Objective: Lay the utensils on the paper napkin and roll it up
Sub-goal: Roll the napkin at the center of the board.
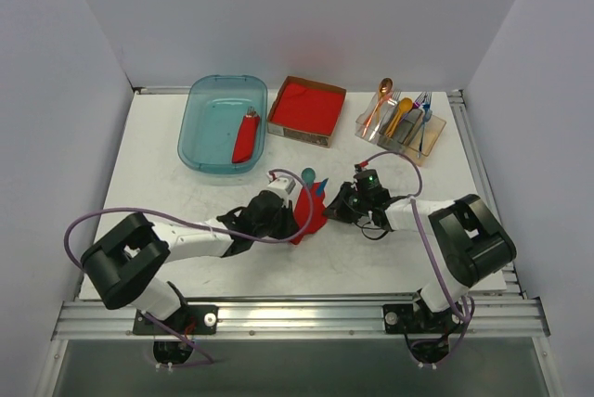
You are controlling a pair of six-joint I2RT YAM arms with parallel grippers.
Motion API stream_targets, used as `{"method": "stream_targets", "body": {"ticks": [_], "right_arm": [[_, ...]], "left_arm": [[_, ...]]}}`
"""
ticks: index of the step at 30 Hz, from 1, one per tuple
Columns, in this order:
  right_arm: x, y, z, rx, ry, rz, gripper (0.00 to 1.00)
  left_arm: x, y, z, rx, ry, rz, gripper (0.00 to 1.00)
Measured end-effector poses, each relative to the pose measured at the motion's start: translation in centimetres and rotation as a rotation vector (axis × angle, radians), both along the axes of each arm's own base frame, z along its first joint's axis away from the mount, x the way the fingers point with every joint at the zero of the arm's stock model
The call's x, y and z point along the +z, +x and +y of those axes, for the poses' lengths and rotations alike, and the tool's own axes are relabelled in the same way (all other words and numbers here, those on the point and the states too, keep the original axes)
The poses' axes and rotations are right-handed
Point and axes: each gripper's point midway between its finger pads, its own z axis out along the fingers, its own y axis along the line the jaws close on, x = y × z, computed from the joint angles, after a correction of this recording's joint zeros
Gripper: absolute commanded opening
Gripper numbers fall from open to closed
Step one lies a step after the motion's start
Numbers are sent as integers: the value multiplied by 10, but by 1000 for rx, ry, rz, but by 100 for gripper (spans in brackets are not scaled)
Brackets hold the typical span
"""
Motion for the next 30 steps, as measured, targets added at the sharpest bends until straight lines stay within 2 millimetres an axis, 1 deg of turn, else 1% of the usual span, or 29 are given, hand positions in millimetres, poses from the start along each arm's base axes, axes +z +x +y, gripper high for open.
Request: {"method": "stream_targets", "body": {"ticks": [3,5,12,17,20,26,28,30], "right_arm": [[0,1,0,0,1,-1,0],[0,0,1,4,3,0,0],[0,-1,1,13,6,2,0],[0,-1,1,13,5,1,0],[0,0,1,11,5,0,0],[0,1,0,8,4,-1,0],[0,1,0,10,2,-3,0],[0,1,-1,10,1,-4,0]], "left_arm": [[-19,-12,11,3,18,28,11],[-28,-17,16,8,10,32,10],[-27,-22,20,23,-17,-3,11],[-19,-22,27,39,4,-22,14],[-9,-21,30,44,17,-37,15],[19,-6,16,37,-3,-94,15],[22,-3,13,29,1,-105,16],[19,-2,11,19,10,-107,16]]}}
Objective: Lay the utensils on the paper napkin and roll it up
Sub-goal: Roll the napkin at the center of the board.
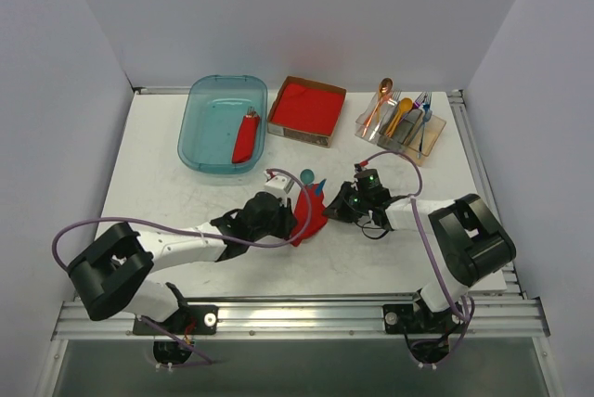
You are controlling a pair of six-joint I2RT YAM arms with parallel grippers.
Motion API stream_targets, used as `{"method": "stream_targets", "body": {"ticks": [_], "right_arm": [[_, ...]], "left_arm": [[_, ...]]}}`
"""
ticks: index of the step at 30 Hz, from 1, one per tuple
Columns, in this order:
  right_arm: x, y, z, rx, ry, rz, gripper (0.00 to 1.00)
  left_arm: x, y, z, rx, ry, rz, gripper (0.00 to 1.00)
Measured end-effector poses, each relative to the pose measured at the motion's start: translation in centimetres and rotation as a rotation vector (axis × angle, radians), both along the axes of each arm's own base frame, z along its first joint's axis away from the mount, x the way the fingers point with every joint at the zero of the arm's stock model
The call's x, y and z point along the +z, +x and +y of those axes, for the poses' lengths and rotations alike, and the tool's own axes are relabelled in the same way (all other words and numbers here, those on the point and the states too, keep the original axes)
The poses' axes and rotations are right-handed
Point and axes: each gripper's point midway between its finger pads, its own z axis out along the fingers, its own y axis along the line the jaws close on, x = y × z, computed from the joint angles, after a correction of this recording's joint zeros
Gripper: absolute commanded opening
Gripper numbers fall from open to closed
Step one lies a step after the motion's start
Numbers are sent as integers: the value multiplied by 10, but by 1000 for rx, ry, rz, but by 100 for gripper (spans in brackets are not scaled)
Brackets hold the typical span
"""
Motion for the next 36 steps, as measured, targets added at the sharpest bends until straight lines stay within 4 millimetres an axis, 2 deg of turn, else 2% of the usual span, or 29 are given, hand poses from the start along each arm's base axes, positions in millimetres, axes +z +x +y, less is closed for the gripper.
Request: {"method": "stream_targets", "body": {"ticks": [7,12,20,26,32,35,36], "right_arm": [[0,1,1,1,-1,0,0],[0,3,2,2,0,-1,0],[0,3,2,2,1,-1,0],[0,3,2,3,1,-1,0],[0,3,2,2,1,-1,0],[0,3,2,2,1,-1,0],[0,3,2,2,1,-1,0]], "left_arm": [[-15,-7,-9,-69,28,20,16],[-18,-17,-22,-133,-3,23,16],[-51,-40,-2,-145,26,84,16],[-46,-41,0,-133,21,82,22],[-13,-39,8,-102,-1,40,30],[3,-29,6,-80,0,24,37],[9,-24,4,-69,-1,18,43]]}}
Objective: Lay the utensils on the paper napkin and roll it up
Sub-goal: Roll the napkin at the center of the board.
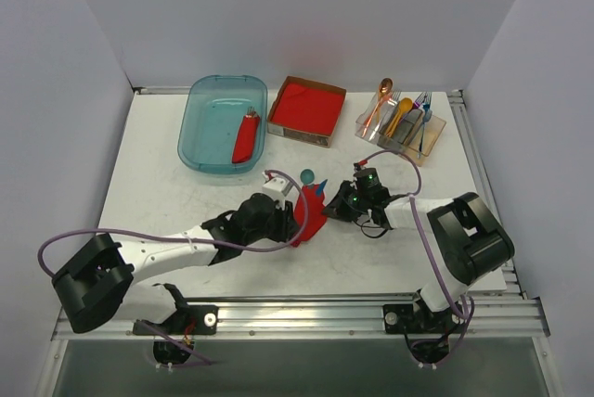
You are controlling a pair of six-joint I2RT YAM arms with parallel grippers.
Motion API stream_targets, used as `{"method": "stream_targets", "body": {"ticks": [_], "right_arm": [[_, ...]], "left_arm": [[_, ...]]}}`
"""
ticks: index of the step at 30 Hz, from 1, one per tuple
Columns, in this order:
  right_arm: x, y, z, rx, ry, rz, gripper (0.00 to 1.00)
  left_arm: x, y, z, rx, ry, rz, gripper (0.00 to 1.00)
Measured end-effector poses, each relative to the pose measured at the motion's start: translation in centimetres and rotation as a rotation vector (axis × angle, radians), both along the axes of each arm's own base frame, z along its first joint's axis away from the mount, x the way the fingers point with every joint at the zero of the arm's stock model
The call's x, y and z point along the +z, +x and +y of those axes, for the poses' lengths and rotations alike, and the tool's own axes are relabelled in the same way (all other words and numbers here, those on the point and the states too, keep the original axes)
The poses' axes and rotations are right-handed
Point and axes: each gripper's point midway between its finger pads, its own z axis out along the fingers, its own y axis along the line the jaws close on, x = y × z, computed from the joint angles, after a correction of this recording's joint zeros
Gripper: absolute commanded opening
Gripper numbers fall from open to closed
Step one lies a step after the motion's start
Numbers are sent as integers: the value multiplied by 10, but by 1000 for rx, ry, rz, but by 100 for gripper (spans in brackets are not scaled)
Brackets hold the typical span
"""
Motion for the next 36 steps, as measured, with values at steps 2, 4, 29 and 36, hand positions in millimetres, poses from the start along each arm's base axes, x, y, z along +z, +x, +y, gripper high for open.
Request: {"method": "stream_targets", "body": {"ticks": [2,4,29,36], "right_arm": [[0,0,0,-1,-1,0,0],[0,-1,-1,-1,-1,0,0],[-1,-12,-4,-6,2,-2,0],[-1,-17,-9,-15,-8,-2,0]], "left_arm": [[10,14,-2,30,5,-7,49],[15,31,-4,64,13,-14,64],[-54,64,-16,114,214,74,80],[-54,65,-16,114,213,74,82]]}}
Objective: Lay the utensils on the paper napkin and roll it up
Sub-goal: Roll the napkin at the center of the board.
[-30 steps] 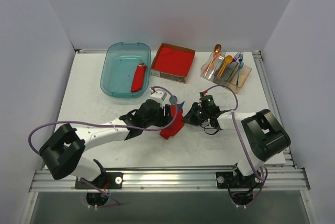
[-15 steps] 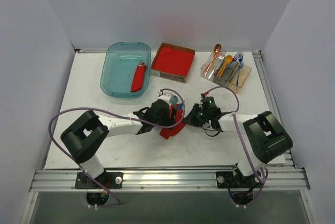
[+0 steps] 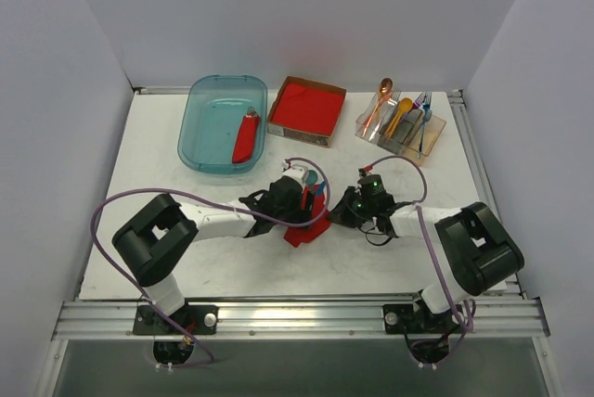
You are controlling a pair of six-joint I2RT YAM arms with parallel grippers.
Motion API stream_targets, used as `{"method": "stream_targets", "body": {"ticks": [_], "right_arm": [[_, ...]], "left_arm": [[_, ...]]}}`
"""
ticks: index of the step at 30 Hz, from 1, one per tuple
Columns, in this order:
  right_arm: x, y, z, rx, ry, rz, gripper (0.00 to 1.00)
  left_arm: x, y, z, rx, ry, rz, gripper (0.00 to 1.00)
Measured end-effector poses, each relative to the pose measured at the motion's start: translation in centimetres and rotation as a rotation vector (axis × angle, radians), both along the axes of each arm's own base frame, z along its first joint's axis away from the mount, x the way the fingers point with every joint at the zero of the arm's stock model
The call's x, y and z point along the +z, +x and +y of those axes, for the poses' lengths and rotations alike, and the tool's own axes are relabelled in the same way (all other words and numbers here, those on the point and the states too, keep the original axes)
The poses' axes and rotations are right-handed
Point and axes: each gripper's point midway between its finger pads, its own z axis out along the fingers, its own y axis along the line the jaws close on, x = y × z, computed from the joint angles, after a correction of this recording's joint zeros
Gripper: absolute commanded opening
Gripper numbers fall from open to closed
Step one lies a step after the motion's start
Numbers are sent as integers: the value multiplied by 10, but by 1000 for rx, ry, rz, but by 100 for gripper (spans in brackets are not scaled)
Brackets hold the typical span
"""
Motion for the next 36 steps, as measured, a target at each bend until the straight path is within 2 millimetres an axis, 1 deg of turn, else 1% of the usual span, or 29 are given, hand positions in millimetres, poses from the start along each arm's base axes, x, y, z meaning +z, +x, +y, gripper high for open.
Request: {"method": "stream_targets", "body": {"ticks": [12,19,36], "right_arm": [[-1,-9,3,10,-14,4,0],[-1,-10,2,4,-18,4,0],[-1,-8,-8,-6,-40,9,0]], "left_arm": [[0,1,-1,-1,1,2,85],[0,4,-5,-3,-5,-1,84],[0,5,-7,-4,-10,-4,85]]}}
